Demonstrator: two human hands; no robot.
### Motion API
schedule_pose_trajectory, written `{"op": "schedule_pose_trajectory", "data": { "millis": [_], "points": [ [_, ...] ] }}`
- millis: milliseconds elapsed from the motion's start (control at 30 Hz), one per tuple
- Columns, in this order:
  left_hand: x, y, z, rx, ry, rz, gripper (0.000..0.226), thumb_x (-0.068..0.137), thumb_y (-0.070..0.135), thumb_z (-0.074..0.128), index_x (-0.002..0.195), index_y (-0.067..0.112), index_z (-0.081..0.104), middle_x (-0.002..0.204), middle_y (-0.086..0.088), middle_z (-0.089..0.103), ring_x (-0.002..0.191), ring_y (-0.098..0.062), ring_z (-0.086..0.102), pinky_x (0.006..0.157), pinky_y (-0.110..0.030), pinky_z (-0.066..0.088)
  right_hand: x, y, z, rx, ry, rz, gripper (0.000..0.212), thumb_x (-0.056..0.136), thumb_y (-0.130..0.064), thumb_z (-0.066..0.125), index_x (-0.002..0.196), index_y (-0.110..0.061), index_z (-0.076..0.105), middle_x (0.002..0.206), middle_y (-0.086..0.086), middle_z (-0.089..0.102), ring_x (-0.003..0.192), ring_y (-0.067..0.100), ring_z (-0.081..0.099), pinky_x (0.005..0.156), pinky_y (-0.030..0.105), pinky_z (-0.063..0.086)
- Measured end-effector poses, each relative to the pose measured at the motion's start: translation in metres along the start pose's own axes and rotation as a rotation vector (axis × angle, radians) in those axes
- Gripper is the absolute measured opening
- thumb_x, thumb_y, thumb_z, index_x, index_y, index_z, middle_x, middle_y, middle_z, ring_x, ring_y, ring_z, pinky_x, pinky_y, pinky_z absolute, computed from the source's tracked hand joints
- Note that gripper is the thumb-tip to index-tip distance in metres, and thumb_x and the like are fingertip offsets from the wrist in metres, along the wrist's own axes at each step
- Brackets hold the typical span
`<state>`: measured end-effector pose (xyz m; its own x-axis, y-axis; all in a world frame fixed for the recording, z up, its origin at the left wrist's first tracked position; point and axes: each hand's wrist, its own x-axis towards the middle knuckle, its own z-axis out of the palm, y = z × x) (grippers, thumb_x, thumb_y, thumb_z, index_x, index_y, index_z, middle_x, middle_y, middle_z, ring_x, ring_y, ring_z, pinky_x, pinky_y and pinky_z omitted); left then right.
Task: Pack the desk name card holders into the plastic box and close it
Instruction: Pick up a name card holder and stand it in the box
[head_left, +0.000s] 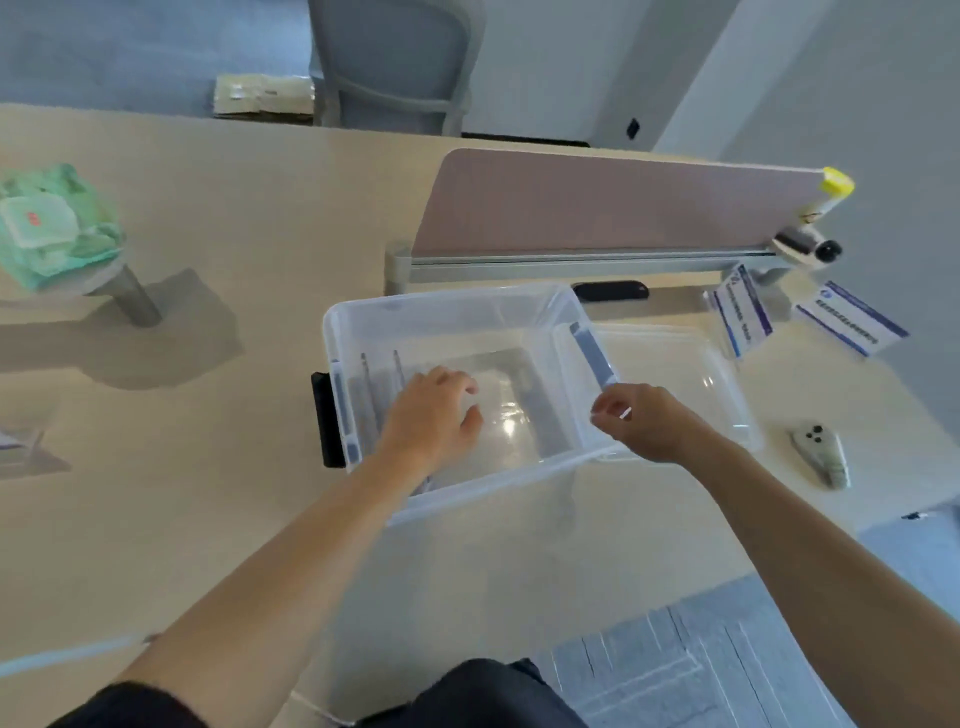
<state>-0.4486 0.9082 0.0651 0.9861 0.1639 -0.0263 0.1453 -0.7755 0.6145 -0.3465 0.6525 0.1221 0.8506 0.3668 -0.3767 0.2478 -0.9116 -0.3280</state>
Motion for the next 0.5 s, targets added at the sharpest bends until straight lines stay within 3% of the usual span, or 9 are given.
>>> {"op": "schedule_pose_trajectory", "data": {
  "millis": [100, 267, 400, 500],
  "points": [
    [0.006, 0.034, 0.02, -0.025, -0.092, 0.056, 0.027, 0.09, 0.031, 0.054, 0.113, 0.02, 0.063, 0.117, -0.002, 0.062, 0.11, -0.025, 0.057, 0.09, -0.04, 0.05, -0.039, 0.035, -0.014, -0.044, 0.056, 0.123, 0.012, 0.091, -0.04, 0.059, 0.095, -0.032, 0.067, 0.097, -0.006, 0.069, 0.093, 0.019, 0.064, 0.086, 0.039, 0.054],
    [0.024, 0.103, 0.055, 0.009, -0.235, 0.171, 0.026, 0.091, 0.032, 0.053, 0.111, 0.018, 0.063, 0.111, -0.001, 0.066, 0.101, -0.025, 0.061, 0.084, -0.033, 0.05, -0.093, 0.105, -0.032, -0.074, 0.119, 0.245, 0.018, 0.094, -0.039, 0.059, 0.102, -0.027, 0.07, 0.093, -0.007, 0.066, 0.086, 0.013, 0.061, 0.071, 0.027, 0.046],
    [0.041, 0.163, 0.095, 0.056, -0.305, 0.239, 0.027, 0.09, 0.031, 0.053, 0.113, 0.021, 0.063, 0.109, 0.001, 0.068, 0.1, -0.023, 0.062, 0.081, -0.031, 0.048, -0.115, 0.179, -0.045, -0.001, 0.168, 0.31, 0.017, 0.093, -0.037, 0.062, 0.102, -0.027, 0.071, 0.098, -0.004, 0.07, 0.089, 0.017, 0.065, 0.083, 0.037, 0.056],
    [0.059, 0.212, 0.129, 0.111, -0.35, 0.265, 0.03, 0.092, 0.031, 0.051, 0.117, 0.019, 0.062, 0.111, 0.001, 0.066, 0.101, -0.021, 0.061, 0.081, -0.03, 0.047, -0.118, 0.241, -0.06, 0.041, 0.2, 0.323, 0.018, 0.093, -0.036, 0.063, 0.104, -0.025, 0.071, 0.097, -0.005, 0.07, 0.088, 0.014, 0.062, 0.082, 0.029, 0.051]
  ]
}}
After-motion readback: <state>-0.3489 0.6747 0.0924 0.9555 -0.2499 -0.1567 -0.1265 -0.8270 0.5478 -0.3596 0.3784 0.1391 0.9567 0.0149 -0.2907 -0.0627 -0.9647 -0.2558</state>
